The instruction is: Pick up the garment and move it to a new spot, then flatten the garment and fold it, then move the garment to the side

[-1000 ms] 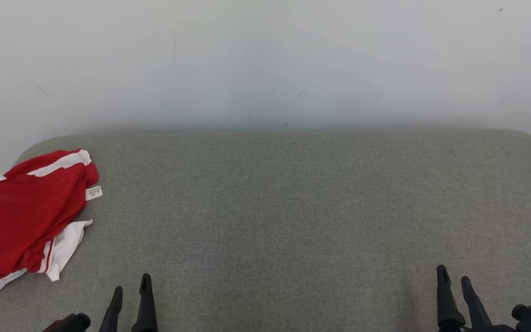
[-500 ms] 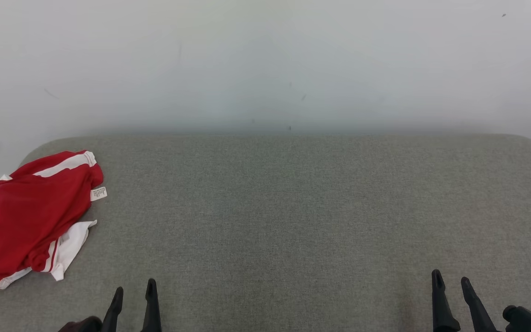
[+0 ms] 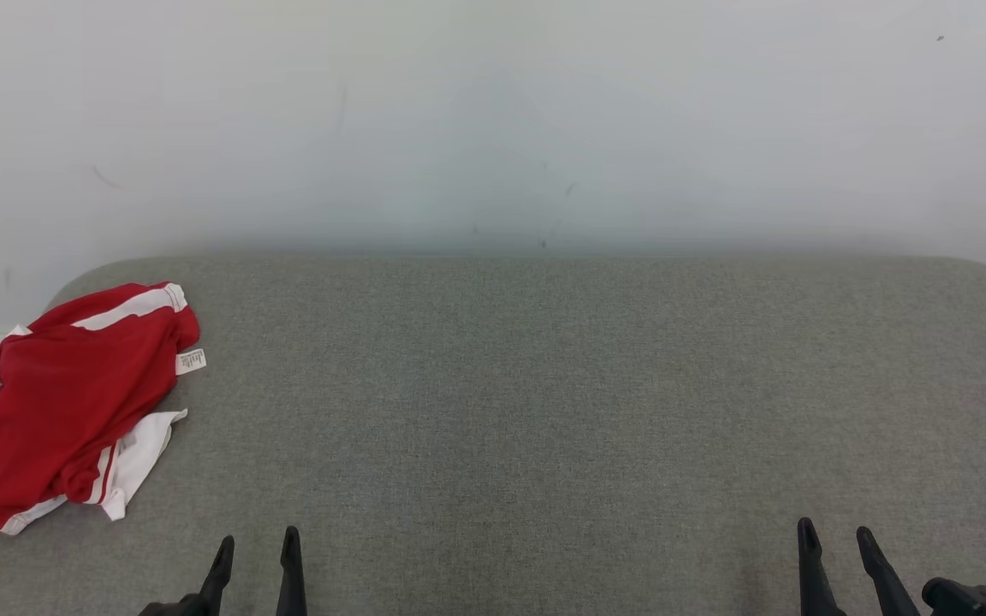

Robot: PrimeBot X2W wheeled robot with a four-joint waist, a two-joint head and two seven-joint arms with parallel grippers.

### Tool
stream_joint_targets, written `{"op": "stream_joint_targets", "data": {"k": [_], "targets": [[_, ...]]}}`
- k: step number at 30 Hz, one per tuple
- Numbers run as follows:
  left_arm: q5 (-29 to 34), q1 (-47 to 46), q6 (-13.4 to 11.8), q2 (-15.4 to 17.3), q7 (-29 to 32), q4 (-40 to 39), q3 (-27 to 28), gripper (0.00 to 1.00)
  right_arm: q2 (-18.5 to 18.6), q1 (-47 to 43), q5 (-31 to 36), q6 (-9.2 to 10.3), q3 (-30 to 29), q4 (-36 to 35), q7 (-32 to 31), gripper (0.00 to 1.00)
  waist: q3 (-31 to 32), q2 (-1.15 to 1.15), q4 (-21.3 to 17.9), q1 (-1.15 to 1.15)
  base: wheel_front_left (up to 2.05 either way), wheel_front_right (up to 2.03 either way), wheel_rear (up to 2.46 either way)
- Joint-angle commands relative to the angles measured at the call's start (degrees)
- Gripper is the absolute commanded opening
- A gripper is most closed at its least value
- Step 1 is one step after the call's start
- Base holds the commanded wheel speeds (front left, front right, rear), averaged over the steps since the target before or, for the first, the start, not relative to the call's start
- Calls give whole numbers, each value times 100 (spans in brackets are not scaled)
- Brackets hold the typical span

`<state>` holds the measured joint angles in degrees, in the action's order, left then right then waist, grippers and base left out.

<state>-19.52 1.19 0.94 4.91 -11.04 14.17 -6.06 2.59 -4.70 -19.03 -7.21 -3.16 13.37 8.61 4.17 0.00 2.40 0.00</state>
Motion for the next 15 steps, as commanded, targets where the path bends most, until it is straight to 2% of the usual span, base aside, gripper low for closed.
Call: {"op": "stream_joint_targets", "data": {"k": [1, 15], "targets": [[172, 51, -19, 10, -61, -1, -14, 100, 34, -23, 153, -35, 15, -18, 39, 100, 2, 0, 0, 0, 0, 0, 0], [600, 85, -41, -71, -216, 137, 34, 100, 37, -72, 757, -33, 45, 26, 128, 100, 50, 0, 20, 0, 0, 0, 0]]}}
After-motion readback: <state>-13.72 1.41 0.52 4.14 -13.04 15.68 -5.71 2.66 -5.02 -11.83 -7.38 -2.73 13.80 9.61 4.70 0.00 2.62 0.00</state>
